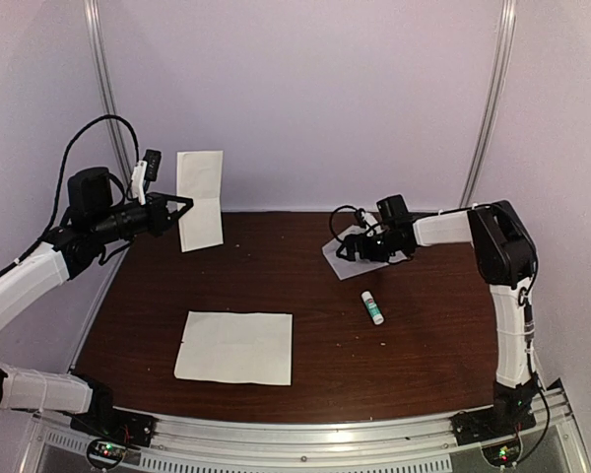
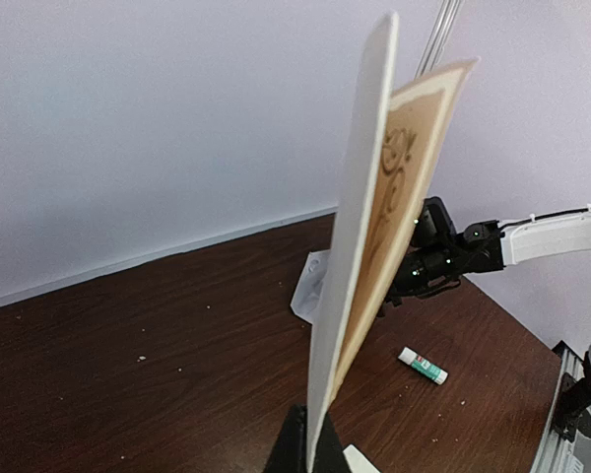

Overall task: Place the letter into the envelope and seal it
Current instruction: Move the envelope to the center of the board.

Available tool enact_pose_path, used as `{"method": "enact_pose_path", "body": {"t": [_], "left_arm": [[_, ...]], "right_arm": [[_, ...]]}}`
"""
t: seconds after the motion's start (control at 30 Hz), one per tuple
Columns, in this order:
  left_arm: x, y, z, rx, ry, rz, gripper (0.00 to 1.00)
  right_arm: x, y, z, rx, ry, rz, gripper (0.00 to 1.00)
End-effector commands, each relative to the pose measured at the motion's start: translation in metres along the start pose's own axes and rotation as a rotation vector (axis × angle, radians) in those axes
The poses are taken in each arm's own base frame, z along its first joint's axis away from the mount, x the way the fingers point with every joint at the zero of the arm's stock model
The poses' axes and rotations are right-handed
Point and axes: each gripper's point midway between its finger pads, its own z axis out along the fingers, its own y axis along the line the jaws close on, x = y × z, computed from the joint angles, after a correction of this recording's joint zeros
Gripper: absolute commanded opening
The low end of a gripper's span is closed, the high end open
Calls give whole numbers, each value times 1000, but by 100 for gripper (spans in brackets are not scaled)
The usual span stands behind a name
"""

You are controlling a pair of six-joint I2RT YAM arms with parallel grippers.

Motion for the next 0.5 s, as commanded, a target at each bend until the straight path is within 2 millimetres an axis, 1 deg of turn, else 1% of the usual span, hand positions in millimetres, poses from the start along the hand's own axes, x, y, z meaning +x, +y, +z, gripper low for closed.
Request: {"method": "enact_pose_path", "body": {"t": [0.0,0.2,0.47], "left_arm": [[-10,-3,-2,17,-40,19,0],[-10,-3,-2,17,-40,18,0],[-9,-4,-1,23,-39,15,0]], "right_arm": [[75,19,11,-30,203,24,97],[104,52,9,-71,254,-21,97],[151,100,7,-141,351,-105,96]]}}
